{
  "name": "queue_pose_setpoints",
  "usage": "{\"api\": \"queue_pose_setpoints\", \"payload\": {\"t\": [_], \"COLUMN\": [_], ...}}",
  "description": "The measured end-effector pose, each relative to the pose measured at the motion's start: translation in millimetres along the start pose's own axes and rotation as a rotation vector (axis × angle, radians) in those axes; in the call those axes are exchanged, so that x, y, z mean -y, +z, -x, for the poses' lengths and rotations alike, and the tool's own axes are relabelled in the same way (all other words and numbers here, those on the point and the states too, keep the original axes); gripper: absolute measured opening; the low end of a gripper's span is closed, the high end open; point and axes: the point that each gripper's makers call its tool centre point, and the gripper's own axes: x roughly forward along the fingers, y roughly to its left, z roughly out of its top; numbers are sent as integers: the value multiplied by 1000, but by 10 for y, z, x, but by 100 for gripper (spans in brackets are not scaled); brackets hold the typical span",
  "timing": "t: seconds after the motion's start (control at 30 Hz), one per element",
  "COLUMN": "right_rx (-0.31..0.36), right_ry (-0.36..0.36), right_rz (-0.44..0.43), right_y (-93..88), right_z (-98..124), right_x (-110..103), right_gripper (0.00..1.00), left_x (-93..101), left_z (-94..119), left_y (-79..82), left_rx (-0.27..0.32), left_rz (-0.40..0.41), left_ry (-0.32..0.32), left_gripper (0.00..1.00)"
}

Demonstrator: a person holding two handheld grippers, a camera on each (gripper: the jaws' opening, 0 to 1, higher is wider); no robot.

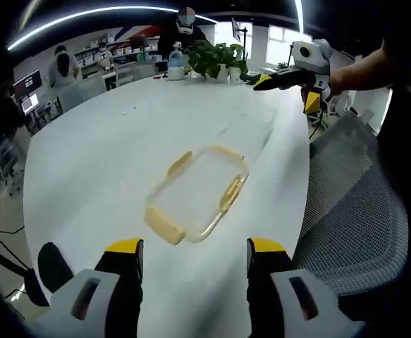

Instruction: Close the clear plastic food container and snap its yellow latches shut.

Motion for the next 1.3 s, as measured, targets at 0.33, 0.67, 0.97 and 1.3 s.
{"api": "queue_pose_setpoints", "payload": {"t": [0.33, 0.67, 0.97, 1.3], "right_rx": [-26, -51, -83, -135], "right_ry": [16, 47, 73, 105], "right_rz": [8, 38, 61, 85], "right_y": [-16, -7, -64, -146], "right_z": [-124, -249, -346, -459], "right_x": [4, -22, -36, -34], "right_gripper": [73, 73, 72, 71], "left_x": [-88, -109, -121, -227], "left_z": [-71, -138, -180, -250], "left_y": [-7, -35, -39, -69], "left_rx": [-23, -45, -53, -87], "left_rz": [-29, -72, -91, -133], "left_ry": [-25, -59, -79, -102], "left_gripper": [58, 57, 56, 56]}}
